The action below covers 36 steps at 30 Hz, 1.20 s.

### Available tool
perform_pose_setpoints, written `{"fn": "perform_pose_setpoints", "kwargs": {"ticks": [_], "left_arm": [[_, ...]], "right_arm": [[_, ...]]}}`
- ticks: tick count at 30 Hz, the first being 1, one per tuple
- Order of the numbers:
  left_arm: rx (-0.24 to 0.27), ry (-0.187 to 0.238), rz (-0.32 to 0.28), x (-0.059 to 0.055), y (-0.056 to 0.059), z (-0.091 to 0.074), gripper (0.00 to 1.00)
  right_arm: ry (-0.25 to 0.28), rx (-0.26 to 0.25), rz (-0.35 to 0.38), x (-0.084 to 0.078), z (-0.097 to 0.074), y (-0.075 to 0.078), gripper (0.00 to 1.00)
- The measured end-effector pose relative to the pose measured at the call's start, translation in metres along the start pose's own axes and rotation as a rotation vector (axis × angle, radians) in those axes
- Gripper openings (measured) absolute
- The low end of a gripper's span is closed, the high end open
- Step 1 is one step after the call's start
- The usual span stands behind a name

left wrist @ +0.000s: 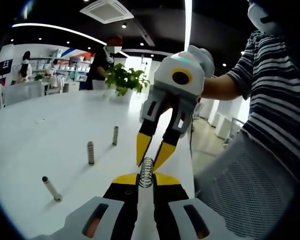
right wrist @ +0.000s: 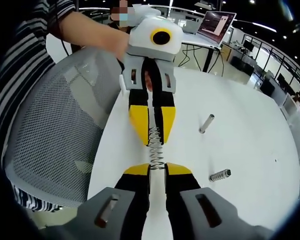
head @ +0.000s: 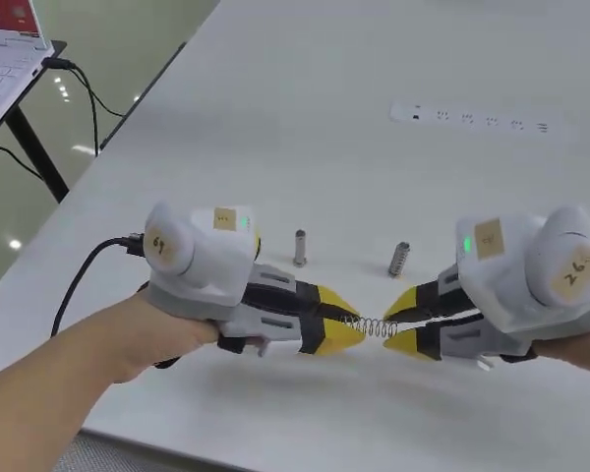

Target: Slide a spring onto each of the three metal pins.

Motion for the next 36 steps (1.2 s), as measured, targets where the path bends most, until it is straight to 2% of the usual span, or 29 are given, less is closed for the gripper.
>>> {"fn": "perform_pose_setpoints", "kwargs": {"ticks": [7,14,17,19,22,36], "left_arm": [[-0.018,-0.016,0.012,-0.001,0.000,0.001,0.03],[-0.030,-0.026,0.015,-0.004,0.003,0.005,0.03],[-0.027,-0.062,0.028,-0.009,0.003,0.006,0.02],[-0.025,-0.065,0.028,-0.011,0.004,0.007,0.02],[-0.018,-0.065,0.027,-0.011,0.003,0.007,0.02],[-0.001,-0.054,0.015,-0.012,0.002,0.007,0.03]], "right_arm": [[0.005,0.006,0.005,-0.002,-0.001,-0.003,0.07],[0.017,-0.006,-0.029,-0.003,-0.005,-0.006,0.07],[0.025,-0.016,-0.042,-0.001,-0.008,-0.005,0.07],[0.035,-0.013,-0.062,0.003,-0.009,-0.006,0.07],[0.027,-0.022,-0.089,0.004,-0.010,-0.005,0.07],[0.060,-0.013,-0.095,0.015,-0.017,-0.003,0.07]]}}
Point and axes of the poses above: the centre of the closed fingertips' face, and the gripper's own axes: z roughly forward along the fingers, y roughly to its right, x roughly out of its top, the point moved 6 cm from there along -z, roughly backward along the fingers, and after that the axes turned 11 degrees about -y, right-handed, at the moved point
